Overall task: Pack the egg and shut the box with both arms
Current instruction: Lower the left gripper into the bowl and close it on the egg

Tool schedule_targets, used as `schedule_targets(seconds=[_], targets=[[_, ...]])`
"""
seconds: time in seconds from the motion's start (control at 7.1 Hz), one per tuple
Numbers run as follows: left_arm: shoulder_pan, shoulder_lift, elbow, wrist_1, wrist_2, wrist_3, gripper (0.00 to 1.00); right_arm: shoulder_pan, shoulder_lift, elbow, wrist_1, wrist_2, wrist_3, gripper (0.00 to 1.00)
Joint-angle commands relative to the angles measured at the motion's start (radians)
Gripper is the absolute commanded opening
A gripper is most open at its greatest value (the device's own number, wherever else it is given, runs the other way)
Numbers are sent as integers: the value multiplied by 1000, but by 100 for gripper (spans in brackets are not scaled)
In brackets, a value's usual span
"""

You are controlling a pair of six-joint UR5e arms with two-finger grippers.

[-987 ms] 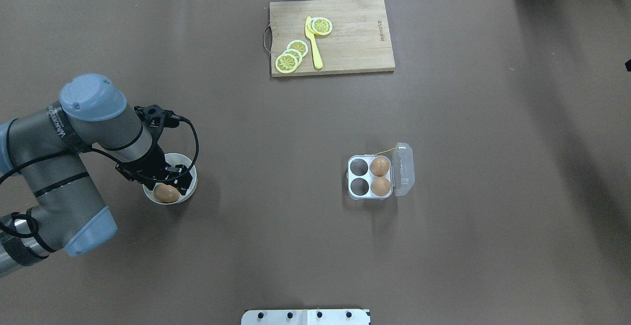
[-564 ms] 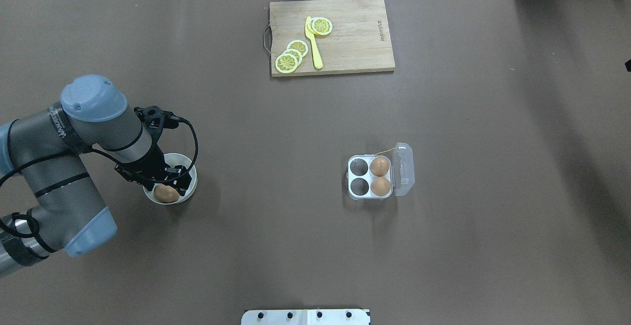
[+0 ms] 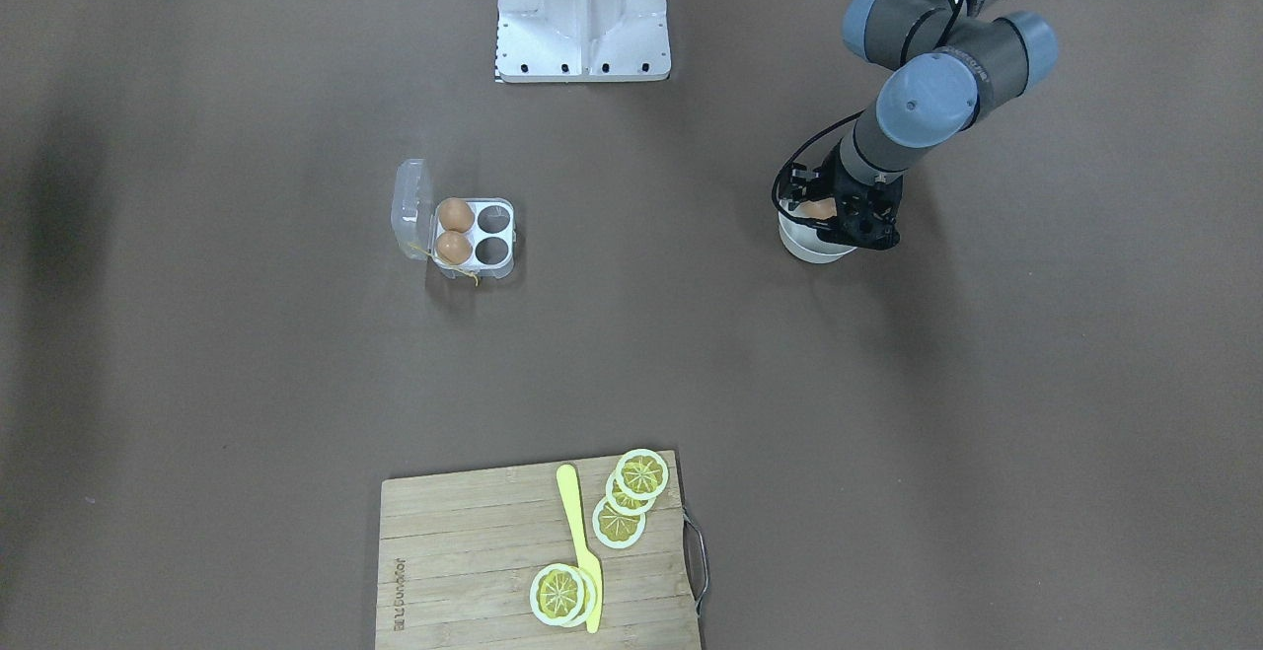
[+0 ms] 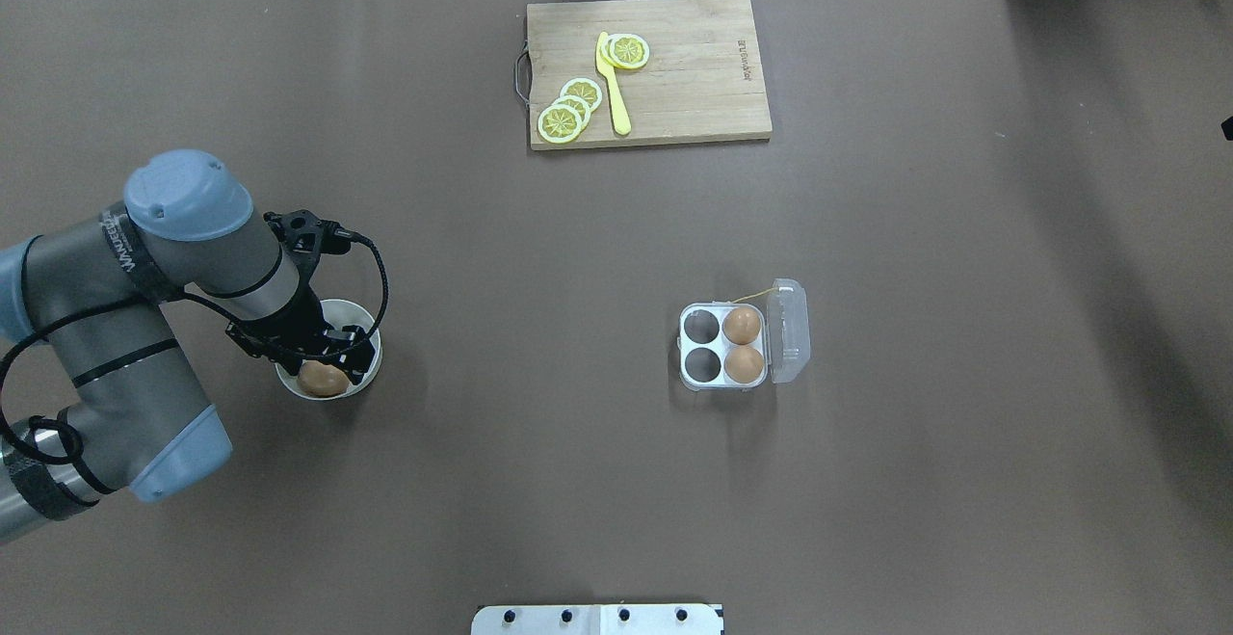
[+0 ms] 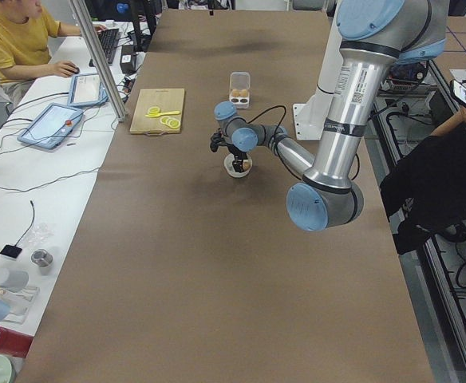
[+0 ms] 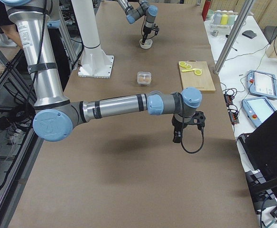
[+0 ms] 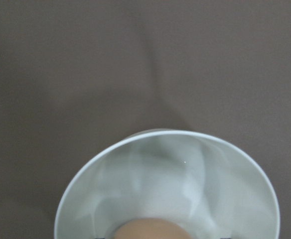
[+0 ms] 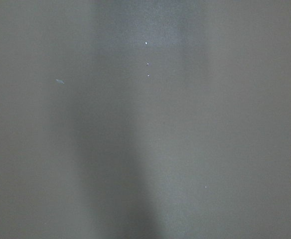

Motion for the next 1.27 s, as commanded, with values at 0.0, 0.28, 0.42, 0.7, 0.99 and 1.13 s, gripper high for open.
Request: schedule_targets(seconds=[0.0,0.28,0.42,0.7,0.99,1.13], targets=[[9,3,2,1,1,-1,82,0,0,-1,0,0,0,100],[9,5,2,1,1,1,80,0,0,-1,0,0,0,100],[9,5,2,1,1,3,76,0,0,-1,0,0,0,100],[9,6,2,3,1,34,74,0,0,-1,0,0,0,100],[9,9,2,3,1,36,76,-1,-2,-1,0,0,0,100],[11,11,2,3,10,36,79,0,-2,-1,0,0,2,100]])
